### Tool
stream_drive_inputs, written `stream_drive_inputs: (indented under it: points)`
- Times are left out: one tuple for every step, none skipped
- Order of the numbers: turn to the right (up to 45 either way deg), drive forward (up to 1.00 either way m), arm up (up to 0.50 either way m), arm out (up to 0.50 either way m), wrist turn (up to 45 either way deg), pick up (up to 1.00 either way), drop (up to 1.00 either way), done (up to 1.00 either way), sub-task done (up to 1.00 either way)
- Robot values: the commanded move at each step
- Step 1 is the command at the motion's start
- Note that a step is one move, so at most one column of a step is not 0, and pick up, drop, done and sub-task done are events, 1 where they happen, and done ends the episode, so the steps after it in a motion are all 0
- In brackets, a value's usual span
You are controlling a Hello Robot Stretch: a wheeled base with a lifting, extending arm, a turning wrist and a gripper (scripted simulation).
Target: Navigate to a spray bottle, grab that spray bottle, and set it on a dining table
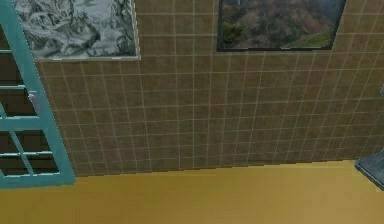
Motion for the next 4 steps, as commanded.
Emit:
stream_drive_inputs:
  points:
    - [0.0,0.0,0.0,0.0,45.0,0.0,0.0,0.0,0.0]
    - [0.0,0.0,0.0,0.0,45.0,0.0,0.0,0.0,0.0]
    - [0.0,0.0,0.0,0.0,45.0,0.0,0.0,0.0,0.0]
    - [0.0,0.0,0.0,0.0,45.0,0.0,0.0,0.0,0.0]
